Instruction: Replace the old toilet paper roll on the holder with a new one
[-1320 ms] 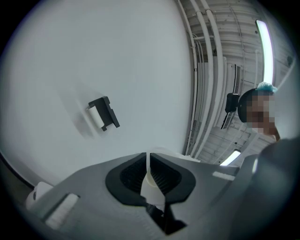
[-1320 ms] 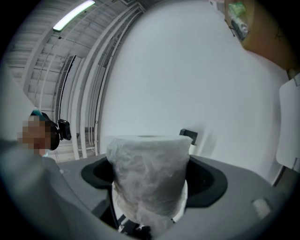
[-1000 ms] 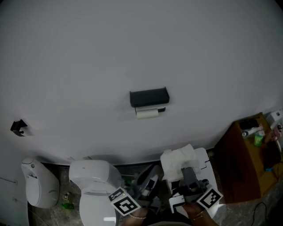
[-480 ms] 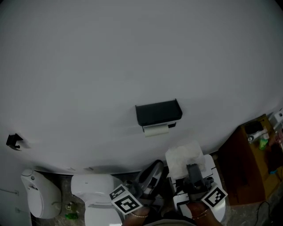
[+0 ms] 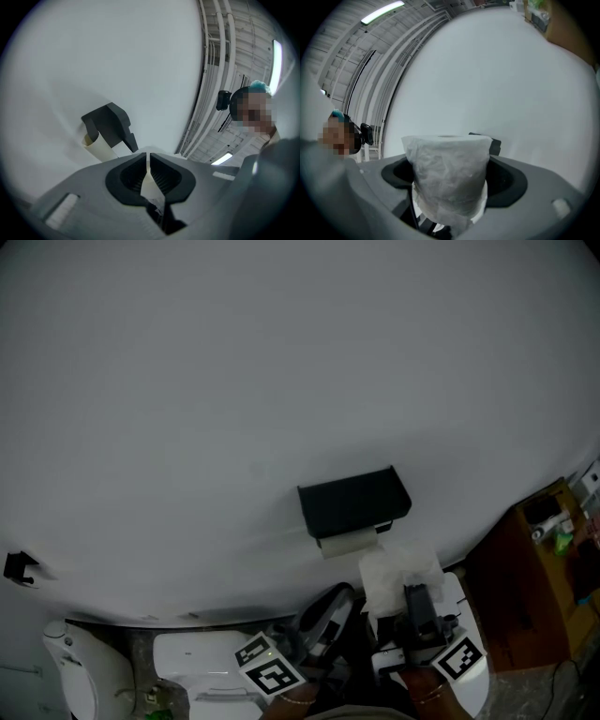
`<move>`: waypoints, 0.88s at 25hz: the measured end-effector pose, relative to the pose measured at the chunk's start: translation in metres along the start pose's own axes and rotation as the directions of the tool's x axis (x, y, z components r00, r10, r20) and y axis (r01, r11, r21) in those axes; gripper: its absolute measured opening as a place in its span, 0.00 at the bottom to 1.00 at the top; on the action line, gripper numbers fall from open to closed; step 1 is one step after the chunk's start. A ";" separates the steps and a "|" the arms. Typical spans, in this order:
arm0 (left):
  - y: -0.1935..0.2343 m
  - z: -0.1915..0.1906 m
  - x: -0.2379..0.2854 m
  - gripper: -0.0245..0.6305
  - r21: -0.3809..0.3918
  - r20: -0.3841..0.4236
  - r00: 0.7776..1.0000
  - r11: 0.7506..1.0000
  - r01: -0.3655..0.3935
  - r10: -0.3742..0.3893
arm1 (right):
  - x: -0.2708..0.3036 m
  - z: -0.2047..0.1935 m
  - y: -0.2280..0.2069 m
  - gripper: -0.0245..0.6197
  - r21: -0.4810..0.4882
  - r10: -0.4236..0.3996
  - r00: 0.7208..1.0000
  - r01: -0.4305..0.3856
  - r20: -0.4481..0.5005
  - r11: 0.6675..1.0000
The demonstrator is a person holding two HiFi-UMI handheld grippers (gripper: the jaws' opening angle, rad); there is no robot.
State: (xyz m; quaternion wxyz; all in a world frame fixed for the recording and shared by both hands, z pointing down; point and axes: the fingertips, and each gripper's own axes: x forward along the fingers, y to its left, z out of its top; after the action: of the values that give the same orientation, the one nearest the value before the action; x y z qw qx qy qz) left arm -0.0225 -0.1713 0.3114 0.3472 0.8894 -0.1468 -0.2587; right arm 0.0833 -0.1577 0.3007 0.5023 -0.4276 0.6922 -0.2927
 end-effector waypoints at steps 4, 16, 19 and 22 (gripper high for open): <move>0.014 0.006 0.002 0.05 -0.011 -0.003 1.000 1.000 -0.003 0.003 | 0.008 -0.006 -0.008 0.71 0.002 -0.012 1.000 0.012 0.000 1.000; 0.029 -0.002 0.032 0.05 -0.008 -0.012 1.000 1.000 -0.006 0.006 | 0.022 0.025 -0.029 0.71 0.001 -0.027 1.000 0.027 -0.001 1.000; 0.034 -0.004 0.043 0.05 -0.004 -0.001 1.000 1.000 -0.020 0.020 | 0.028 0.035 -0.034 0.71 0.008 -0.020 1.000 0.020 -0.013 1.000; 0.039 -0.010 0.048 0.05 -0.007 0.000 0.999 0.999 -0.042 0.042 | 0.028 0.042 -0.044 0.71 0.021 -0.033 0.999 0.034 -0.022 0.999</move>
State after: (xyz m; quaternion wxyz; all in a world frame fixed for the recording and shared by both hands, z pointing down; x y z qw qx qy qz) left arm 0.0198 -0.2149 0.3276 0.3554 0.8849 -0.1645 -0.2520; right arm 0.1323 -0.2015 0.3113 0.4943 -0.4305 0.6871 -0.3133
